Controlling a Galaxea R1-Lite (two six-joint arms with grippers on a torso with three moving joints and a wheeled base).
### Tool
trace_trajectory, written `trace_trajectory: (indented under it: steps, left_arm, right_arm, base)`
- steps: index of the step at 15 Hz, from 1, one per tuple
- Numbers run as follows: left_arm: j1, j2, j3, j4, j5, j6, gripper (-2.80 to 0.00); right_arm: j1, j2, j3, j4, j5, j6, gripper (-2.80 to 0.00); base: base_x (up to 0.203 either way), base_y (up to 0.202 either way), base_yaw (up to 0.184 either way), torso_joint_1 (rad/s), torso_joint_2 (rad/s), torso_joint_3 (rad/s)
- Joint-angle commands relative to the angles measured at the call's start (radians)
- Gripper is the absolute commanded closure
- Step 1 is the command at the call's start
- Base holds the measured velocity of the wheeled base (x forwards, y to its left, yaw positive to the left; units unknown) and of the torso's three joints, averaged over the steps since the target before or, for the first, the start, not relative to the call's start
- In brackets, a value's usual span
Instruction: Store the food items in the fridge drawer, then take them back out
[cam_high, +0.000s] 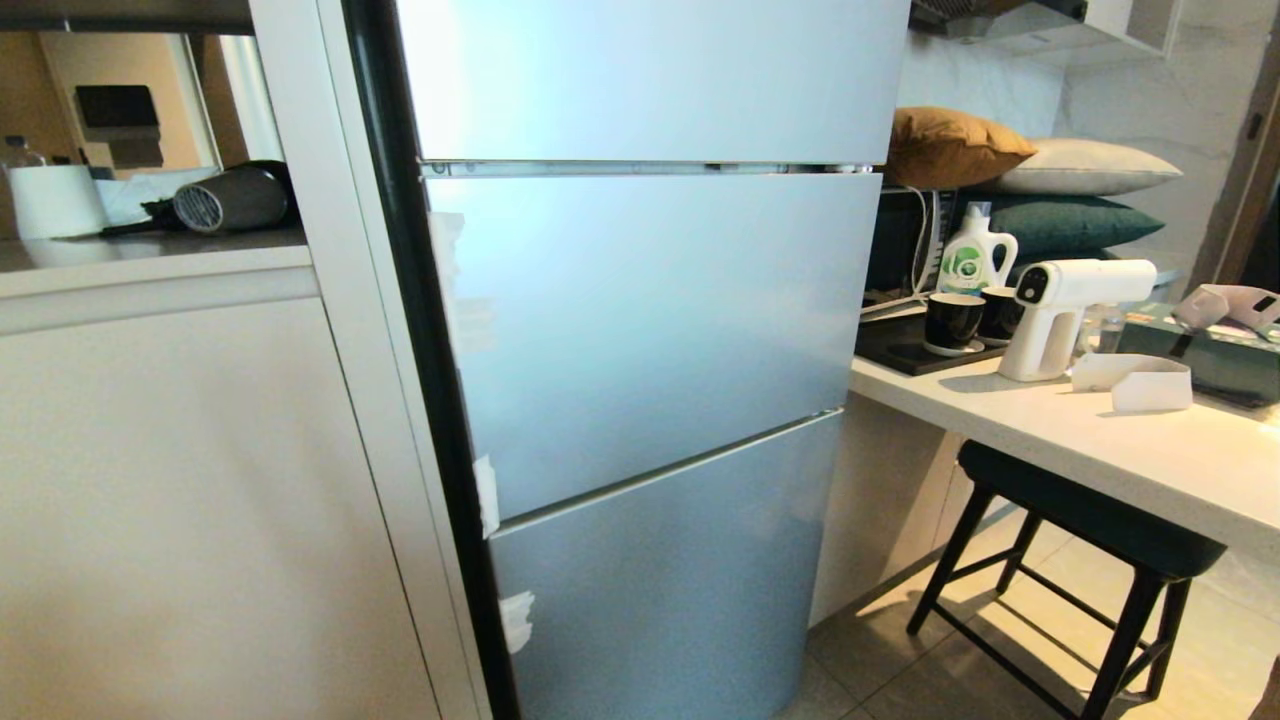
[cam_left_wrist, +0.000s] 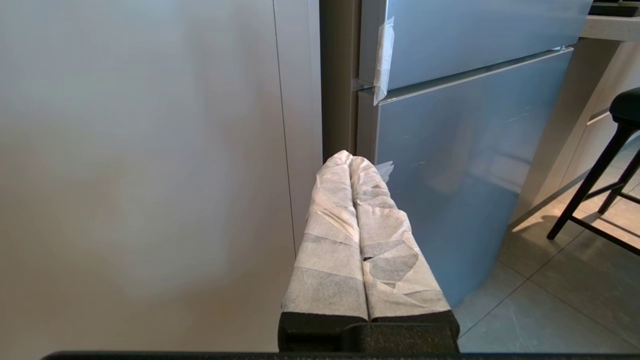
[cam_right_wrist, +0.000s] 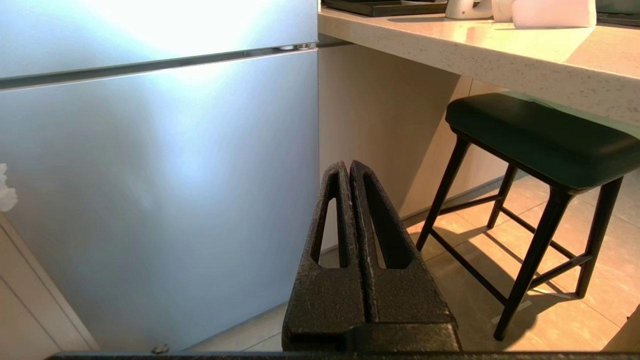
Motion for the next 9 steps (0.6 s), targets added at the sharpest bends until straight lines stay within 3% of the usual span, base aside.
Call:
trace_trajectory:
  steps: [1,4,9]
  left_arm:
    - [0.000,0.000,0.011,0.000,0.000,-0.001,0.00]
    - [0.000,0.000,0.011,0.000,0.000,0.000,0.00]
    - [0.000,0.000,0.011,0.000,0.000,0.000,0.00]
  right_arm:
    - [0.000,0.002,0.000,0.001,0.000,0.001,0.00]
    - [0.000,0.001,0.000,-0.001,0.000,-0.001,0.00]
    - [0.000,0.000,0.000,-0.001,0.000,-0.001,0.00]
  base:
    - [0.000,0.000,0.000,0.000,0.00,0.000]
    - [-0.001,-0.002,0.063,-0.002,0.00,0.001]
    - [0.000,-0.007,0.173,0.003,0.00,0.003]
